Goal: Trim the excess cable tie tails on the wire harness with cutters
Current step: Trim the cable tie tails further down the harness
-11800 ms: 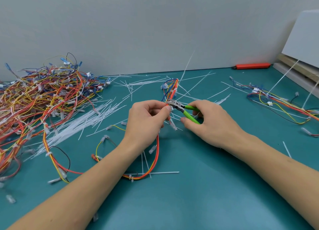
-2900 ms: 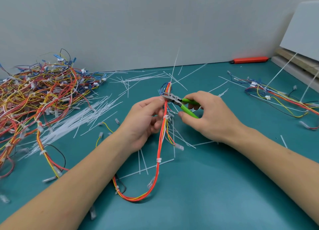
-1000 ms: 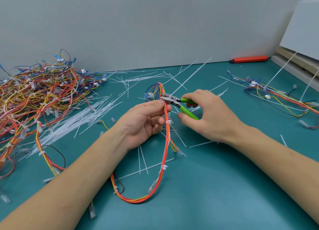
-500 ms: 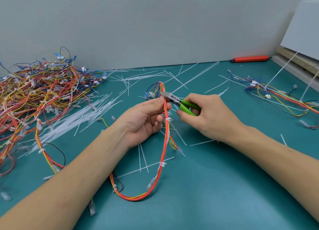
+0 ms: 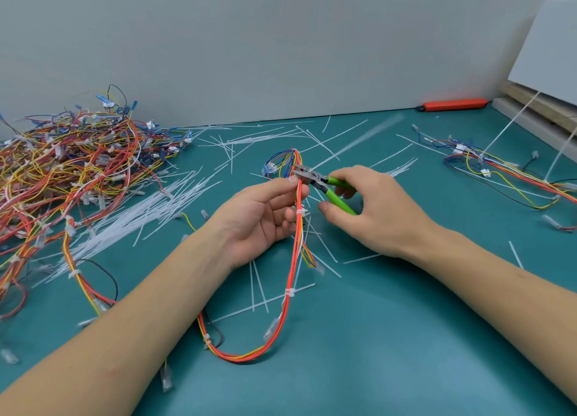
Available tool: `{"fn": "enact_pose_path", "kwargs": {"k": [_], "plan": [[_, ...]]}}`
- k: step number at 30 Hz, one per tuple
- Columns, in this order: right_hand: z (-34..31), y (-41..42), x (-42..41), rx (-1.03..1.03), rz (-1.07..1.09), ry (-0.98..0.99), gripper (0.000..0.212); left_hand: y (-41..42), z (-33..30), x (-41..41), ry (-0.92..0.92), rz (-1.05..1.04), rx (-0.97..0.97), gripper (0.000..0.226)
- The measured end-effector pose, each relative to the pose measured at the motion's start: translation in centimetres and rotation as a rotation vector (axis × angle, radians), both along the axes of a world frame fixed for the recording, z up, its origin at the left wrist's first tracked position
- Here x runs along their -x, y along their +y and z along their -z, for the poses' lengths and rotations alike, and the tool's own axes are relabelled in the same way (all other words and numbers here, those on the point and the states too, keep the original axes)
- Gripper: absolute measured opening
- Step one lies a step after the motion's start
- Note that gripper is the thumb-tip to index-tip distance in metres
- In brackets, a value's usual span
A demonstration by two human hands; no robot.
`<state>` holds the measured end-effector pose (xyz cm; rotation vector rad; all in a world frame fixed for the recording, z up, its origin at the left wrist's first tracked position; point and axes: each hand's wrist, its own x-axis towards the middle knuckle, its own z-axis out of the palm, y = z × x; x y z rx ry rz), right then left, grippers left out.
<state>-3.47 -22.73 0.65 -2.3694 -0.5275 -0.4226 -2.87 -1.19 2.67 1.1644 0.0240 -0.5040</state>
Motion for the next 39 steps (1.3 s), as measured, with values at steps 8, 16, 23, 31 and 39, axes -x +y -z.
{"fn": "enact_pose_path", "kwargs": {"k": [8, 16, 23, 31, 39], "plan": [[-0.03, -0.19, -0.08, -0.023, 0.013, 0.038, 0.03, 0.07, 0.24, -0.15, 0.008, -0.009, -0.018, 0.015], [-0.01, 0.25, 0.18, 0.039, 0.056, 0.01, 0.038, -0.04, 0.0, 0.04, 0.016, -0.01, -0.015, 0.014], [-0.25, 0.19, 0.3, 0.084, 0.049, 0.019, 0.05, -0.07, 0.17, -0.06, -0.003, -0.014, -0.038, 0.016], [-0.16, -0.11, -0.16, 0.03, 0.066, 0.005, 0.023, -0.09, 0.15, -0.1, 0.001, -0.02, -0.022, 0.011], [0.32, -0.32, -0.39, 0.055, 0.035, 0.029, 0.038, -0.26, 0.02, 0.15, -0.006, -0.02, -0.044, 0.011]]}}
